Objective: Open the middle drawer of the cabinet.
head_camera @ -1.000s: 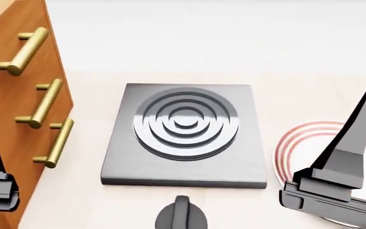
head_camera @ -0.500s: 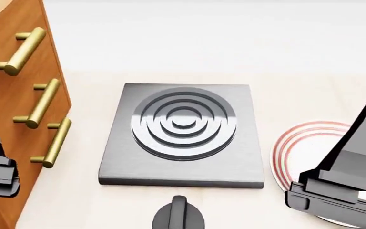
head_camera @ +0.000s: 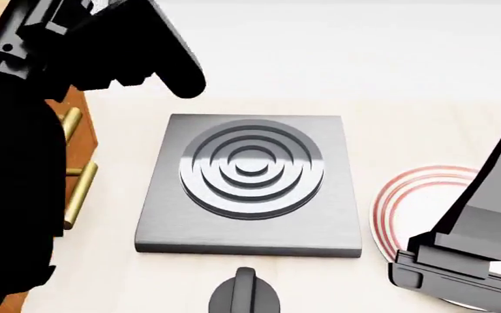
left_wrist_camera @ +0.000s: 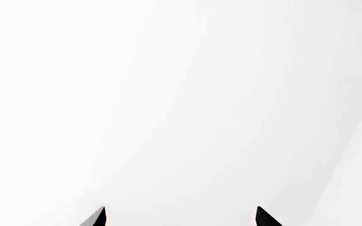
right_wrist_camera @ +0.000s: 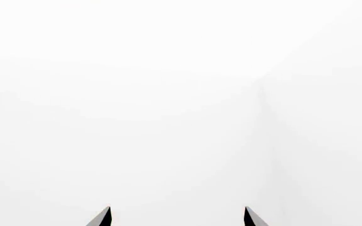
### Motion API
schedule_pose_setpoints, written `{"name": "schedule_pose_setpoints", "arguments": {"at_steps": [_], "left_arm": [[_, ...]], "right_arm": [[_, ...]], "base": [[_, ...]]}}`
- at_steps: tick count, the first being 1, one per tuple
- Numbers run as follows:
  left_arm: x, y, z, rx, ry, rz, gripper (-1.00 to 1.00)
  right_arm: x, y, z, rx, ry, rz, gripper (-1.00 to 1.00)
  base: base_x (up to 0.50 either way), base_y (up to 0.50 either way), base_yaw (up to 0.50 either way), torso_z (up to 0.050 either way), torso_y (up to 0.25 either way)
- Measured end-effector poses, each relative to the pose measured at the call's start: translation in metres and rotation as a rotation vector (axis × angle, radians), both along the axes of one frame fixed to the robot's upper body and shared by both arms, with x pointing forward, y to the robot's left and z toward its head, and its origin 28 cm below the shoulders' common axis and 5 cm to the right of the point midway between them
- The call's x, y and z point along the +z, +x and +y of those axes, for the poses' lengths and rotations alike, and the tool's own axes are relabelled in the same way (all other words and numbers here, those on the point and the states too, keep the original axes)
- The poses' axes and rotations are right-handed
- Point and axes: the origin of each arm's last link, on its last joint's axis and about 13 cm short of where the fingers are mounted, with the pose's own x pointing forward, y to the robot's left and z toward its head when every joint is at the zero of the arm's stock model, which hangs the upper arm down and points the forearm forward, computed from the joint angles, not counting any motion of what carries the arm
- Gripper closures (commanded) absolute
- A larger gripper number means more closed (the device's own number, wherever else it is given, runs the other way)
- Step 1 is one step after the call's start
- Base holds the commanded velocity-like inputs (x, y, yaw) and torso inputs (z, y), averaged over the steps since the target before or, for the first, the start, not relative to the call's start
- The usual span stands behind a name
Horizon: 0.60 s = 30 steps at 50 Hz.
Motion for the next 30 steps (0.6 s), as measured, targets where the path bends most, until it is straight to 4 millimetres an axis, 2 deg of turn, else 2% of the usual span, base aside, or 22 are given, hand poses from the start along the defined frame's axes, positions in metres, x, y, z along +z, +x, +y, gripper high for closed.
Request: {"name": "schedule_pose_setpoints", "arguments": {"at_steps": [9,16,22,30], "left_arm": [[-0.008,0.050,-0.006,0.094,0.213,0.022,-1.00],[-0.029,0.081,-0.006,0.126,0.324,0.074,-1.00],[-0.046,0.095,-0.006,0.128,0.388,0.110,-1.00],[-0.056,0.103,0.000,0.148,0.471,0.082,-1.00]], "right_arm": [[0.000,0.000,-0.001,0.002,0.001,0.003,-1.00],[0.000,0.000,-0.001,0.004,0.002,0.007,-1.00],[0.000,0.000,-0.002,0.005,0.004,0.009,-1.00],[0.000,0.000,-0.002,0.009,0.004,0.014,-1.00]], "base": [[0.00,0.00,0.00,0.000,0.000],[0.00,0.00,0.00,0.000,0.000],[0.00,0.00,0.00,0.000,0.000],[0.00,0.00,0.00,0.000,0.000]]}}
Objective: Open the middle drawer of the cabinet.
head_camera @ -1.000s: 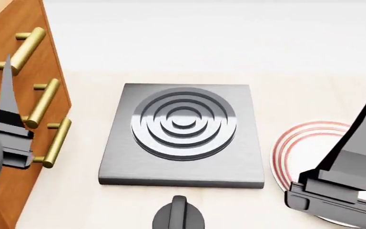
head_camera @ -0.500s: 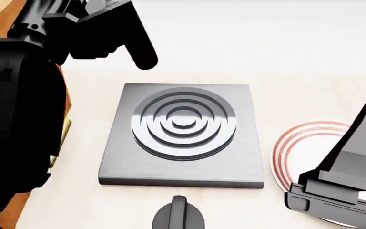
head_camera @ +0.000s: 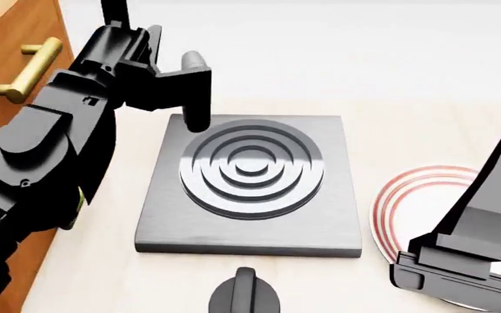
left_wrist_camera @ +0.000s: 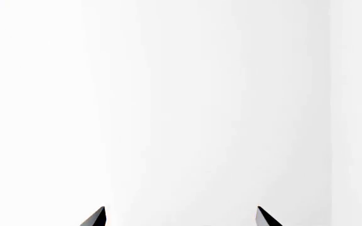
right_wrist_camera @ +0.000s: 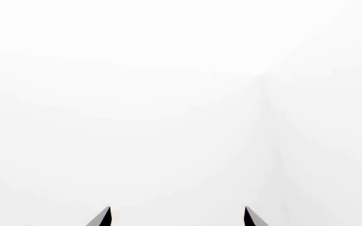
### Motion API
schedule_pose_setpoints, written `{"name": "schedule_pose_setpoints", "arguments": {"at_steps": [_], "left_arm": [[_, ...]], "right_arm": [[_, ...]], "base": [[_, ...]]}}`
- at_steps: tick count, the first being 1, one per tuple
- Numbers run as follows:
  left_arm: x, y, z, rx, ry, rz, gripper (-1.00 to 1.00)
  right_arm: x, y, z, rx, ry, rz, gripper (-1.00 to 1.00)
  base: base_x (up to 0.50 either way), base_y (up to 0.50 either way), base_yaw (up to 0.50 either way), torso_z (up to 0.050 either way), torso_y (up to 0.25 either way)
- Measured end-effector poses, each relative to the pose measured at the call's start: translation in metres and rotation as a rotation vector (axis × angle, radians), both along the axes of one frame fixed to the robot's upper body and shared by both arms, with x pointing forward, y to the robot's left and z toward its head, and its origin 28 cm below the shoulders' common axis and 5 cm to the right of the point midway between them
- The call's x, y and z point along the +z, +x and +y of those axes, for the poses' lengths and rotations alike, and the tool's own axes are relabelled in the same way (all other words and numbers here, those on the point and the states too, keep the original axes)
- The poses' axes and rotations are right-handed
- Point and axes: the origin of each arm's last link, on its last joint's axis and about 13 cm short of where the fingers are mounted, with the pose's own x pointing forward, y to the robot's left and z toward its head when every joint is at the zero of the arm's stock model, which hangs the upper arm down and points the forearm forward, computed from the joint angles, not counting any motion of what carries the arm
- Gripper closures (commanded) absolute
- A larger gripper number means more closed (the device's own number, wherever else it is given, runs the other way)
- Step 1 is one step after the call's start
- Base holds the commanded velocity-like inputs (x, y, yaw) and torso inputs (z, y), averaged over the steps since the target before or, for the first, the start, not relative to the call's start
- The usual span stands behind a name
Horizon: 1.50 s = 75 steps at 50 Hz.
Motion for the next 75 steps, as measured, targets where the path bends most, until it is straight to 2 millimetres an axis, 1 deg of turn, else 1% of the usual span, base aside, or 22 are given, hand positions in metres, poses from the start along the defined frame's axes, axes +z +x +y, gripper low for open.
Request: {"name": "schedule_pose_setpoints", "arguments": {"at_steps": [13,21,29,38,60,75], "left_arm": [[-0.010,0.003,0.010,0.037,0.078,-0.011,-1.00],[-0.017,0.003,0.012,0.037,0.060,-0.003,-1.00],[-0.027,0.002,0.009,0.017,0.021,0.011,-1.00],[-0.041,0.001,0.007,0.006,-0.022,0.032,-1.00],[-0.076,-0.004,0.014,0.034,-0.074,0.125,-1.00],[-0.090,-0.007,0.017,0.048,-0.081,0.158,-1.00]], "right_arm": [[0.000,0.000,0.000,0.003,0.002,0.006,-1.00],[-0.001,0.000,0.000,0.005,0.000,0.010,-1.00],[-0.001,0.001,0.000,0.007,-0.002,0.012,-1.00],[-0.002,0.001,0.000,0.009,-0.004,0.014,-1.00],[-0.003,0.002,0.001,0.010,-0.009,0.017,-1.00],[-0.002,0.001,0.001,0.010,-0.011,0.017,-1.00]], "base": [[0.00,0.00,0.00,0.000,0.000],[0.00,0.00,0.00,0.000,0.000],[0.00,0.00,0.00,0.000,0.000],[0.00,0.00,0.00,0.000,0.000],[0.00,0.00,0.00,0.000,0.000],[0.00,0.00,0.00,0.000,0.000]]}}
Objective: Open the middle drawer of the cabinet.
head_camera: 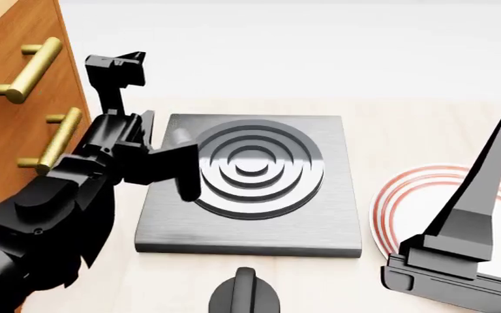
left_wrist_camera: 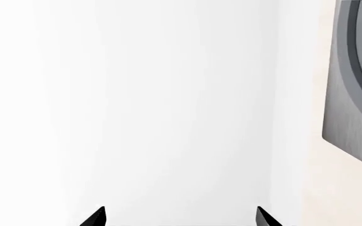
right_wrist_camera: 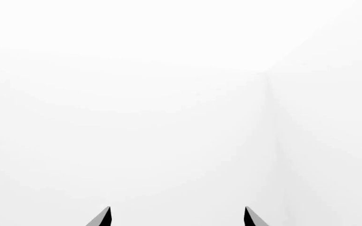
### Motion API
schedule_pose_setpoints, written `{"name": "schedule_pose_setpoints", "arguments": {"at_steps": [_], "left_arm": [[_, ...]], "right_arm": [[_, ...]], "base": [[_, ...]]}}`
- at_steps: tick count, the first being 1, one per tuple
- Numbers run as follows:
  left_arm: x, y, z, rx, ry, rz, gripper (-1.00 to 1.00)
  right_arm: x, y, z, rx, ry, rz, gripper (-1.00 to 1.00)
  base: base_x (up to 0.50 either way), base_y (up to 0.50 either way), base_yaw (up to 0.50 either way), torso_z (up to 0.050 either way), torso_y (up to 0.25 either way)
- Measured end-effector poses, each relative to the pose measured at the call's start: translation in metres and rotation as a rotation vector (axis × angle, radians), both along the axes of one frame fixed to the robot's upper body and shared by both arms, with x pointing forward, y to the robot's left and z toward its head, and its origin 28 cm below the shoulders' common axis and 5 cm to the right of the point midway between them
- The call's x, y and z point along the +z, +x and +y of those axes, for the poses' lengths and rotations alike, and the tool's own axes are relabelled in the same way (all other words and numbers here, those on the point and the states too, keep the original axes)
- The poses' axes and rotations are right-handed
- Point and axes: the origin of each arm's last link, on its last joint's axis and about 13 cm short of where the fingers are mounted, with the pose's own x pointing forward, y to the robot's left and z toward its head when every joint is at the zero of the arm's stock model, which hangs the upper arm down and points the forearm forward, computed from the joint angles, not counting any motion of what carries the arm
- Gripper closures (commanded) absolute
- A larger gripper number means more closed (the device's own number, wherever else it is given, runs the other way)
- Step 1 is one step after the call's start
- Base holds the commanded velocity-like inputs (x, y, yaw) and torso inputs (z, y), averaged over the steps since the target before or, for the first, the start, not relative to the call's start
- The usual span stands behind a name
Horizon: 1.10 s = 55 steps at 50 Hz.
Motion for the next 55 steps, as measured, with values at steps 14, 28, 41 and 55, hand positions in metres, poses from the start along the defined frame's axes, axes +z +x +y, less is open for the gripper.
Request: {"name": "schedule_pose_setpoints", "arguments": {"at_steps": [14,28,41,55], "left_arm": [[-0.005,0.000,0.008,0.032,-0.016,0.005,-1.00],[-0.010,-0.002,0.014,0.062,-0.029,0.010,-1.00],[-0.012,-0.002,0.020,0.079,-0.029,0.014,-1.00],[-0.013,-0.003,0.028,0.102,-0.037,0.024,-1.00]], "right_arm": [[0.000,0.001,0.000,0.000,-0.002,0.000,-1.00],[0.000,0.001,0.000,0.000,-0.003,0.000,-1.00],[0.000,0.000,0.000,-0.001,-0.004,-0.001,-1.00],[0.000,0.000,0.000,-0.001,-0.005,0.000,-1.00]], "base": [[0.00,0.00,0.00,0.000,0.000],[0.00,0.00,0.00,0.000,0.000],[0.00,0.00,0.00,0.000,0.000],[0.00,0.00,0.00,0.000,0.000]]}}
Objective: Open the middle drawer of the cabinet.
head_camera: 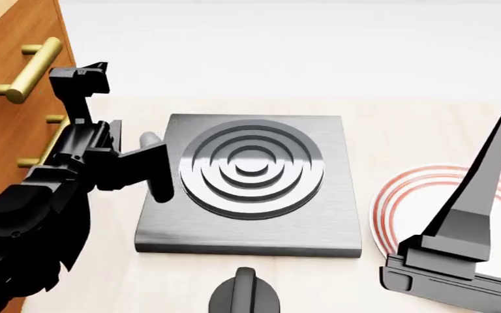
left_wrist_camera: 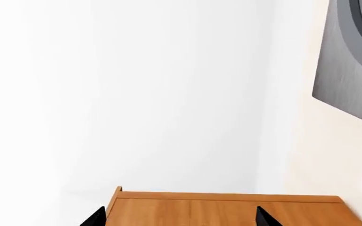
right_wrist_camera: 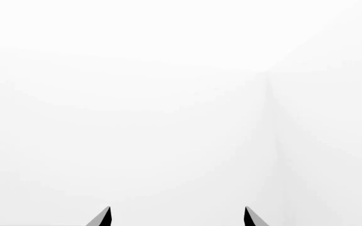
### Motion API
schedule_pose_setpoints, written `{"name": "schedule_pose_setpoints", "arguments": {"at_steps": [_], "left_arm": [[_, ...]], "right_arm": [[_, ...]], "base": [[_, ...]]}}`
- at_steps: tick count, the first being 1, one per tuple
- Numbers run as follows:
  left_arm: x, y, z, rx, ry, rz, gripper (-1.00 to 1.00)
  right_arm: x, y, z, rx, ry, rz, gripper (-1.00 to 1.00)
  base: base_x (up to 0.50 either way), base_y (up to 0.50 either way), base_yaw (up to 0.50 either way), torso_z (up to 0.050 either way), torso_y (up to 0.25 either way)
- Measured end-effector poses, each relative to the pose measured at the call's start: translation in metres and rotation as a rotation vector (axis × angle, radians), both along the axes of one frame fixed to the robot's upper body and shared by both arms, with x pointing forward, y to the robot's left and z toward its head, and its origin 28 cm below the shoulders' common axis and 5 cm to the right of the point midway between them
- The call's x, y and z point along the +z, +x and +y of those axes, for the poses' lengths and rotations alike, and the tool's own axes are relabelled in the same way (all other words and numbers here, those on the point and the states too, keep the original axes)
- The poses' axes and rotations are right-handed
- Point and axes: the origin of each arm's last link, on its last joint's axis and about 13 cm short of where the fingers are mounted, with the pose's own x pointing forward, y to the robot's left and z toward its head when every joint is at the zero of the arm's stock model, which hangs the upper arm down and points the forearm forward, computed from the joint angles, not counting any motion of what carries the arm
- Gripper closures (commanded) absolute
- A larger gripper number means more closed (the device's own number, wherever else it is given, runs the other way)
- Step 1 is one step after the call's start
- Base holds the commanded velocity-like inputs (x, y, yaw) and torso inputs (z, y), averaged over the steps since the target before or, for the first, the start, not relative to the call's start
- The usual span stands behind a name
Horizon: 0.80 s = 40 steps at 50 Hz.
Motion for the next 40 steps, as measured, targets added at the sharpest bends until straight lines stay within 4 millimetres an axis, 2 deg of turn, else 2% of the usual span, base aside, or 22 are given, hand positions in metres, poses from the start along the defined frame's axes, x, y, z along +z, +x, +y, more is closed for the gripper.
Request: {"name": "schedule_pose_setpoints", "arguments": {"at_steps": [40], "left_arm": [[0.0021,0.0001,0.0088,0.035,-0.038,0.149,-1.00]], "right_arm": [[0.0007,-0.0001,-0.0006,0.001,0.003,0.006,-1.00]], "base": [[0.00,0.00,0.00,0.000,0.000]]}}
